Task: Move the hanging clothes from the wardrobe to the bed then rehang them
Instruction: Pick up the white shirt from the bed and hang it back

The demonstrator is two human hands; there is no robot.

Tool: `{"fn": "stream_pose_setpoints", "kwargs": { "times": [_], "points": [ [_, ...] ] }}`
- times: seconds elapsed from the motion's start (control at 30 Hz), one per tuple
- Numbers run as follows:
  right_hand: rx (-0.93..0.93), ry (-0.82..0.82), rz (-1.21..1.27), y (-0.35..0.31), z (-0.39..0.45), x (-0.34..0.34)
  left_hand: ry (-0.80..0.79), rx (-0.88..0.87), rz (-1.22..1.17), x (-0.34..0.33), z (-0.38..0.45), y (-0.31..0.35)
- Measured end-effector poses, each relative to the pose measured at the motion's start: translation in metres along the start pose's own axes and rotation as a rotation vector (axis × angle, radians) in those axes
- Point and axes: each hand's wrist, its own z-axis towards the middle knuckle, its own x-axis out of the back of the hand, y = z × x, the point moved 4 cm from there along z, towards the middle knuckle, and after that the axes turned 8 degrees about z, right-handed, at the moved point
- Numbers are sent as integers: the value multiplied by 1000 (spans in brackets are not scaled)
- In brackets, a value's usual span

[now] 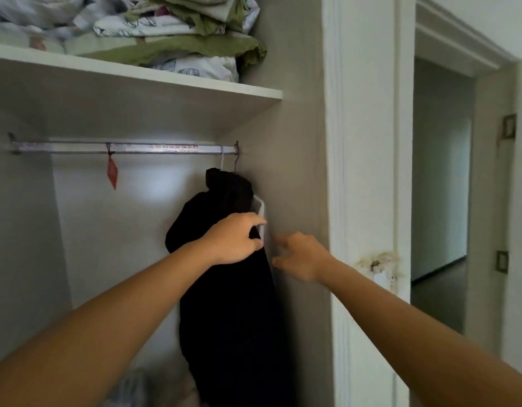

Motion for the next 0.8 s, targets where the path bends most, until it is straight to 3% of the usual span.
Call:
{"fn": "stream_pose_setpoints", "kwargs": {
  "times": [0.3,0.53,0.8],
  "points": [
    [-220,-61,-185,48,-159,47,-507,-151,102,-51,-81,87],
    [-443,-39,-283,87,-312,111,-583,-386,93,-77,-126,229],
    [-776,86,-325,118,-555,195,-662,-766,3,-95,-218,453]
  ]
}}
